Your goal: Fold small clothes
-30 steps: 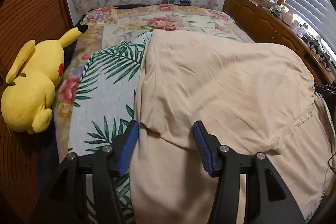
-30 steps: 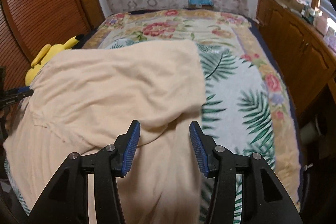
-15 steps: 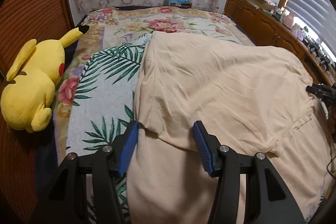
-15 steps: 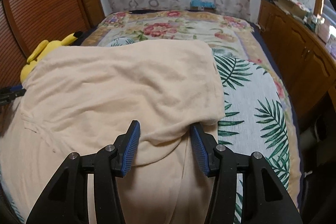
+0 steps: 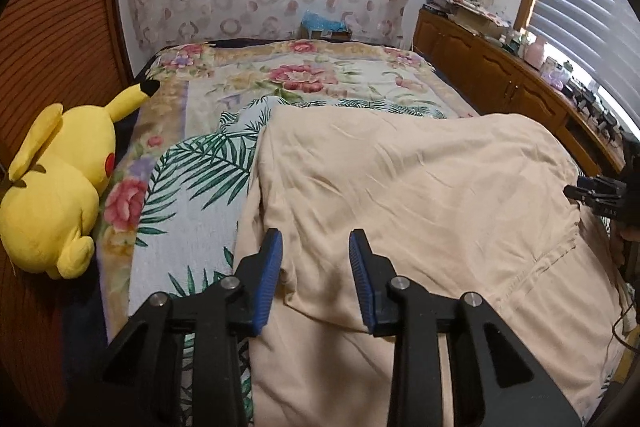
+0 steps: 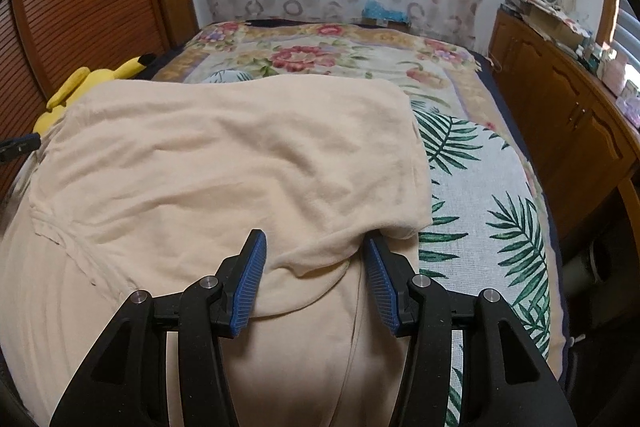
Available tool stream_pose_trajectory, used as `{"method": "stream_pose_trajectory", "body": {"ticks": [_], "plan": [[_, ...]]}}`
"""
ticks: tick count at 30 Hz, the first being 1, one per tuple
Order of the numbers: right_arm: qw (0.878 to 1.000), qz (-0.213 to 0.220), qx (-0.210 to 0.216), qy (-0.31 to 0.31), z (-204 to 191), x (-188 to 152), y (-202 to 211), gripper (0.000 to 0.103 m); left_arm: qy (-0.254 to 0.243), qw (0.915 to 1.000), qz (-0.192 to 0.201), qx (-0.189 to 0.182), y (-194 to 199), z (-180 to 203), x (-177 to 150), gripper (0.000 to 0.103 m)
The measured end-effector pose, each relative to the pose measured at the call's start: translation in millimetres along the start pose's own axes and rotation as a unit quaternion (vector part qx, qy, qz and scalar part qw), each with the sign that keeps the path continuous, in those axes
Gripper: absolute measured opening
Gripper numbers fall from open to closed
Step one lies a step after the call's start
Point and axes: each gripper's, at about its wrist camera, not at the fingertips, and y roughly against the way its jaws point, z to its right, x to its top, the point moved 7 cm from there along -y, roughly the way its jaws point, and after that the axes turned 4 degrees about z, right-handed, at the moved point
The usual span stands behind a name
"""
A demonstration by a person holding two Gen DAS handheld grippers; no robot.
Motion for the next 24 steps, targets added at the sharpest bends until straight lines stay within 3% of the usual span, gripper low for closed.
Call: {"method": "stream_pose_trajectory", "body": {"ticks": [9, 13, 21, 24], "plan": [[1.0, 0.0, 0.001, -0.001, -0.1, -0.1, 0.0, 0.051, -0.011, 0.9985, -0.042, 0.032, 1.6, 4.8, -22.8, 0.032], [1.0, 0.0, 0.001, -0.001, 0.4, -0.3, 0.2, 0.051, 0.006, 0.9975, -0.059, 0.038, -5.1, -1.5, -32.4, 0.032], [1.0, 0.001, 0.005, -0.005, -1.1, -0.1, 0.7, 0.051, 0.038, 0.9987, -0.034, 0.008, -15.5, -5.7, -15.7, 0.032], [1.0, 0.001, 0.001, -0.008, -0.7, 0.6, 0.4, 0.051, 0.032, 0.9988, -0.039, 0.002, -22.7, -3.8, -13.1, 0.015]]}}
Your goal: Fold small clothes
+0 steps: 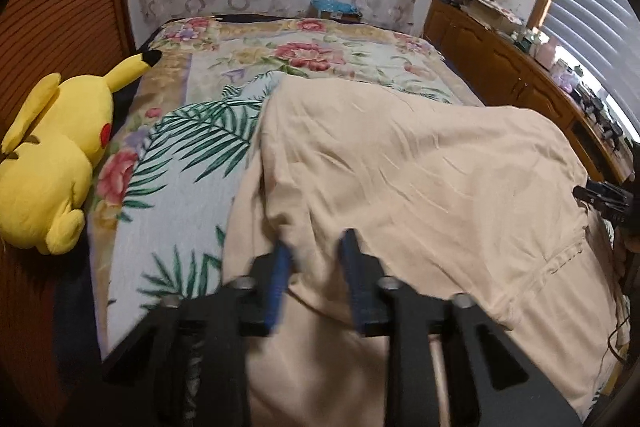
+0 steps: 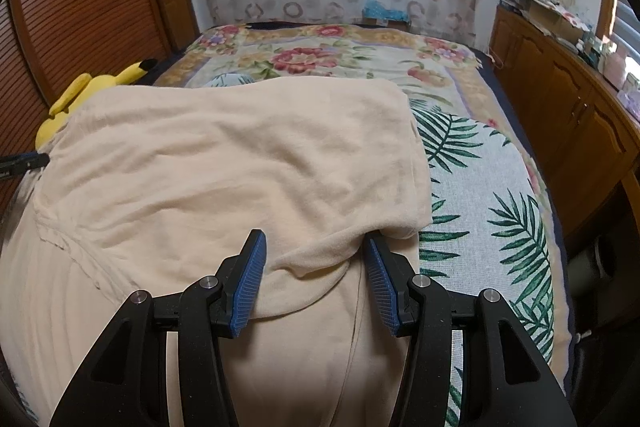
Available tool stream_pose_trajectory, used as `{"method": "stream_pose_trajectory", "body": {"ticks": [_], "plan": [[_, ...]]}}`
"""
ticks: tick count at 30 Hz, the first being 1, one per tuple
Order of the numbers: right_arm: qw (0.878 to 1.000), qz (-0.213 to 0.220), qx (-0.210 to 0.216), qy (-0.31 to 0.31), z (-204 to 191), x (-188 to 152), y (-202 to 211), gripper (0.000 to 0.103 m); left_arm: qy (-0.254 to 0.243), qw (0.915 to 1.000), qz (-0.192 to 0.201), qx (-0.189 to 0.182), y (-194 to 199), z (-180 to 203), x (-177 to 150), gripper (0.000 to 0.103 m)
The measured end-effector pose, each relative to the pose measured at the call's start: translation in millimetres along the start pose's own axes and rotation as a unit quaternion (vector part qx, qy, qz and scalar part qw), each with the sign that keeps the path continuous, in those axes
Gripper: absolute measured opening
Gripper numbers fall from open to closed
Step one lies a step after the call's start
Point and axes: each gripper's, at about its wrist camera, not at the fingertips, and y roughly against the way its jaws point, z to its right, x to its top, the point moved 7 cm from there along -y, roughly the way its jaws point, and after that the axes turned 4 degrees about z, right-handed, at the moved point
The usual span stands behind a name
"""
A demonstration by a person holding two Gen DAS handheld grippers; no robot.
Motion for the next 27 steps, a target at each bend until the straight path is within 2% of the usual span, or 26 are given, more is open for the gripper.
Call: {"method": "stream_pose_trajectory", "body": {"ticks": [3, 5, 7, 10, 17, 27], "plan": [[1.0, -0.005, -0.002, 0.0, -5.6, 4.9, -1.1, 0.049, -0.001, 1.0, 0.005, 0.001, 0.3, -1.1, 1.9, 0.003], [1.0, -0.008, 0.007, 0.003, -7.6, 8.0, -1.4, 0.015, 0.001, 0.9999, 0.016, 0.0, 7.0, -1.4, 4.2, 0.002], [1.0, -0.009, 0.013, 0.013, -11.4, 9.9, -0.2, 0.003, 0.0, 0.9995, 0.03, -0.001, 16.2, -1.3, 8.0, 0.002], [1.0, 0.008, 0.021, 0.013, -13.5, 15.2, 10.3, 0.002, 0.004, 0.9982, 0.06, -0.003, 38.5, -0.6, 16.1, 0.002], [0.998, 0.061, 0.033, 0.003, -16.9, 32.6, 53.8, 0.001, 0.01, 0.9947, 0.101, -0.013, 74.0, 1.0, 26.7, 0.001], [0.992, 0.118, 0.046, 0.01, -28.1, 37.7, 125.5, 0.001, 0.006, 0.9892, 0.145, -0.021, 129.9, 10.5, 9.3, 0.001]]}}
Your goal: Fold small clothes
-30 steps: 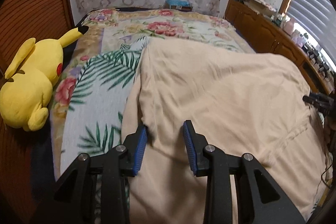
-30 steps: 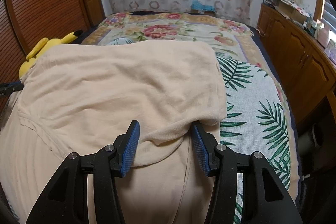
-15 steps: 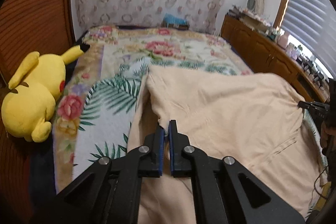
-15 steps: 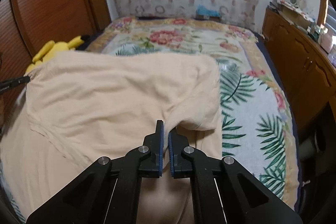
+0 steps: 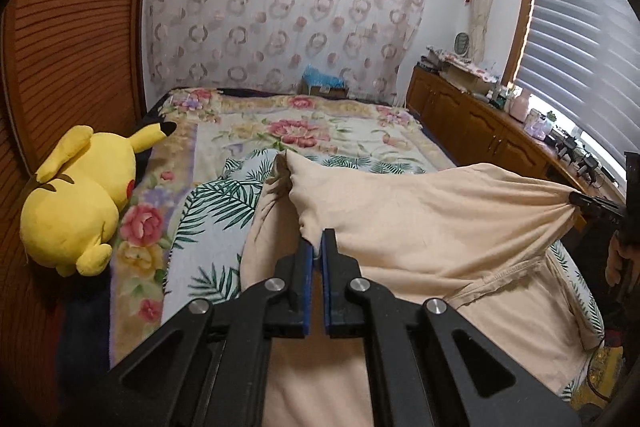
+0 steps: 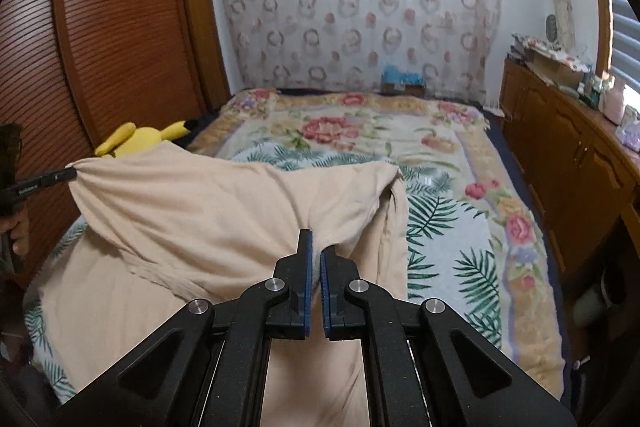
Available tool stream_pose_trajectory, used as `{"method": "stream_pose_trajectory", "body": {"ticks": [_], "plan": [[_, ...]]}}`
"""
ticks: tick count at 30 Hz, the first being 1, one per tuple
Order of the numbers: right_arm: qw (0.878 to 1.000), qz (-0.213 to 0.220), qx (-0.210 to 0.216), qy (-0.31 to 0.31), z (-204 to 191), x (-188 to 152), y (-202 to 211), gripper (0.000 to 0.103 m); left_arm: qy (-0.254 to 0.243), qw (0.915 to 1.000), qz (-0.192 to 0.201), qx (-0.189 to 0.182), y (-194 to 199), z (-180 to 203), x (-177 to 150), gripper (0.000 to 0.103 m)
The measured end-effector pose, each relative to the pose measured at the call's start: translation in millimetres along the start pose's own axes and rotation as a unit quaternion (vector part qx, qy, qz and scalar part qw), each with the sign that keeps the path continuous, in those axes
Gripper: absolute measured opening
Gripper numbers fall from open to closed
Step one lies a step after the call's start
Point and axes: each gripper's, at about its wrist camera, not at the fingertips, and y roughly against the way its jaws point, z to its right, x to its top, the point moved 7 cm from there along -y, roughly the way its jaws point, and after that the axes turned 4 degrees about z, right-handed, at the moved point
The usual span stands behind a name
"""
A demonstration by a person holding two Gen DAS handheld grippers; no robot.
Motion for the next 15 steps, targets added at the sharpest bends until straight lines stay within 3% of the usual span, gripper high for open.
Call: {"method": "stream_pose_trajectory", "body": {"ticks": [6, 15], "plan": [[1.0, 0.023, 0.0, 0.003, -8.9, -9.1, 44.8, 0.001, -0.004, 0.9999, 0.016, 0.002, 37.8, 2.7, -18.1, 0.001], [1.0, 0.022, -0.012, 0.009, -21.7, -49.4, 92.9, 0.001, -0.008, 0.9997, 0.02, 0.007, 79.9, 6.1, -53.4, 0.001]]}}
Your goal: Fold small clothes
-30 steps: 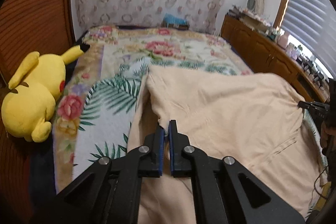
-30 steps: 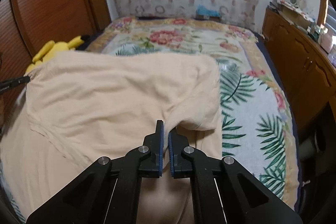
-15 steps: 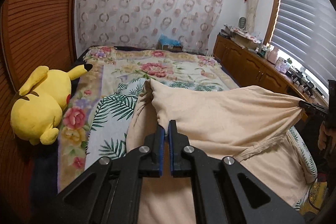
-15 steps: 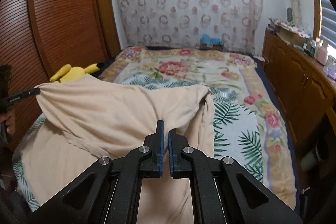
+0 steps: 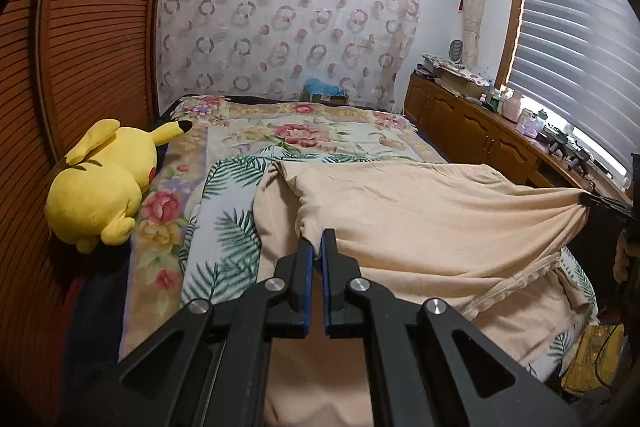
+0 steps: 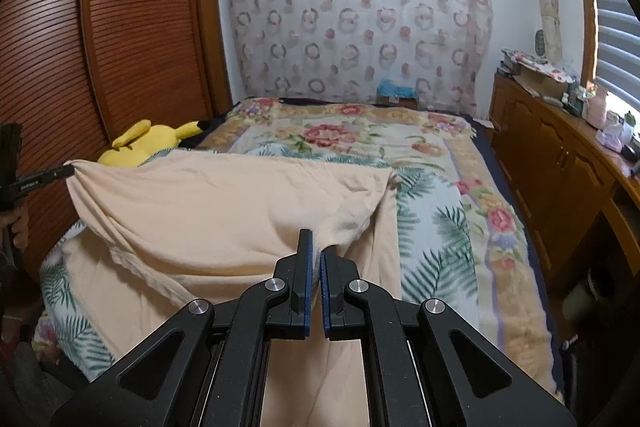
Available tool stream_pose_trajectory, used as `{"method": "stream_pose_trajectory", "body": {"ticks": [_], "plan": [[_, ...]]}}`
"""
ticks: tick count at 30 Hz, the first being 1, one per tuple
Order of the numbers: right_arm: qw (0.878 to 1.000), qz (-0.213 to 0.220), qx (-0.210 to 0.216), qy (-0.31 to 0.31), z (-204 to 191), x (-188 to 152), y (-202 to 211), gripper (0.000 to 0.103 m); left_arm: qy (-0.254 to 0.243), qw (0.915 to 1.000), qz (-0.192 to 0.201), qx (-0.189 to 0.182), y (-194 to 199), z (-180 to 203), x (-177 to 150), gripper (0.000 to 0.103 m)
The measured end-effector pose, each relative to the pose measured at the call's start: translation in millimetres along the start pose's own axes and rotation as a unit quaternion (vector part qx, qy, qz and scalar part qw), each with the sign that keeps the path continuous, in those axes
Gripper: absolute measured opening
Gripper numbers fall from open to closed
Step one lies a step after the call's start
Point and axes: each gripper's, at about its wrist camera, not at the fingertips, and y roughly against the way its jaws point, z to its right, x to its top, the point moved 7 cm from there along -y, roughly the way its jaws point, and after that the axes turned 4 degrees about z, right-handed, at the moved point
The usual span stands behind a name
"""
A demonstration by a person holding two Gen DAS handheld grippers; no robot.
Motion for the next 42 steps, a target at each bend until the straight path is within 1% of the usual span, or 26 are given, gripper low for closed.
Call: {"method": "stream_pose_trajectory", "body": {"ticks": [5, 8, 13, 16, 17, 18, 19, 20, 21, 22, 23, 25, 27, 29, 30, 32, 33, 37, 42], "plan": [[1.0, 0.001, -0.002, -0.002, -5.0, -19.4, 27.9, 0.001, 0.001, 1.0, -0.007, 0.007, 18.8, -1.1, -17.9, 0.001], [1.0, -0.017, -0.001, -0.008, -7.6, -35.8, 33.3, 0.001, 0.003, 0.9996, -0.027, 0.013, 17.3, -5.2, -34.9, 0.001], [0.998, -0.06, -0.007, -0.01, -3.6, -72.8, 20.6, 0.001, -0.004, 0.9978, -0.059, 0.028, 5.8, -7.8, -64.4, 0.001], [0.996, -0.079, -0.027, -0.01, 2.7, -92.6, 11.8, 0.003, -0.008, 0.9967, -0.076, 0.026, 2.0, -6.0, -77.6, 0.002], [0.996, -0.084, -0.032, -0.01, 5.1, -95.9, 9.2, 0.004, -0.01, 0.9963, -0.08, 0.027, 1.2, -6.2, -81.0, 0.004], [0.995, -0.089, -0.038, -0.01, 7.6, -98.5, 6.7, 0.006, -0.011, 0.9962, -0.082, 0.028, 2.2, -6.0, -82.5, 0.008], [0.995, -0.091, -0.043, -0.009, 11.1, -101.1, 6.9, 0.013, -0.012, 0.9961, -0.083, 0.028, 3.2, -6.5, -84.3, 0.011], [0.995, -0.09, -0.052, -0.007, 13.7, -101.2, 7.0, 0.02, -0.011, 0.996, -0.084, 0.027, 4.2, -7.0, -85.4, 0.019], [0.994, -0.089, -0.058, -0.005, 15.4, -102.6, 7.5, 0.023, -0.009, 0.996, -0.085, 0.026, 5.4, -7.9, -86.7, 0.026], [0.994, -0.087, -0.068, -0.002, 17.6, -101.4, 8.3, 0.03, -0.009, 0.9957, -0.087, 0.028, 6.9, -8.3, -87.6, 0.029], [0.994, -0.084, -0.075, 0.001, 18.9, -100.0, 9.4, 0.038, -0.01, 0.9954, -0.089, 0.033, 7.8, -8.9, -89.0, 0.035], [0.993, -0.075, -0.086, 0.009, 19.8, -94.8, 12.4, 0.041, -0.014, 0.9954, -0.088, 0.035, 9.1, -9.3, -88.9, 0.04], [0.993, -0.068, -0.091, 0.013, 20.1, -89.4, 14.6, 0.045, -0.013, 0.9954, -0.088, 0.036, 9.2, -9.6, -89.4, 0.049], [0.994, -0.058, -0.091, 0.013, 19.4, -82.1, 16.4, 0.052, -0.01, 0.9954, -0.089, 0.035, 8.1, -10.1, -90.7, 0.052], [0.994, -0.055, -0.09, 0.013, 19.0, -79.0, 16.3, 0.052, -0.009, 0.9951, -0.092, 0.036, 6.4, -10.6, -92.1, 0.052], [0.995, -0.049, -0.088, 0.013, 16.3, -73.7, 15.8, 0.058, -0.009, 0.9942, -0.099, 0.04, 2.8, -11.6, -96.0, 0.052], [0.995, -0.046, -0.085, 0.012, 14.7, -72.2, 14.7, 0.06, -0.009, 0.9938, -0.103, 0.042, 0.6, -12.0, -97.2, 0.052], [0.997, -0.05, -0.064, 0.017, 1.6, -69.9, 1.2, 0.062, -0.005, 0.9927, -0.113, 0.044, -5.9, -15.1, -102.2, 0.052], [0.996, -0.074, -0.026, 0.028, -24.0, -81.8, -28.6, 0.062, -0.006, 0.9912, -0.125, 0.045, -10.8, -14.1, -108.4, 0.052]]}}
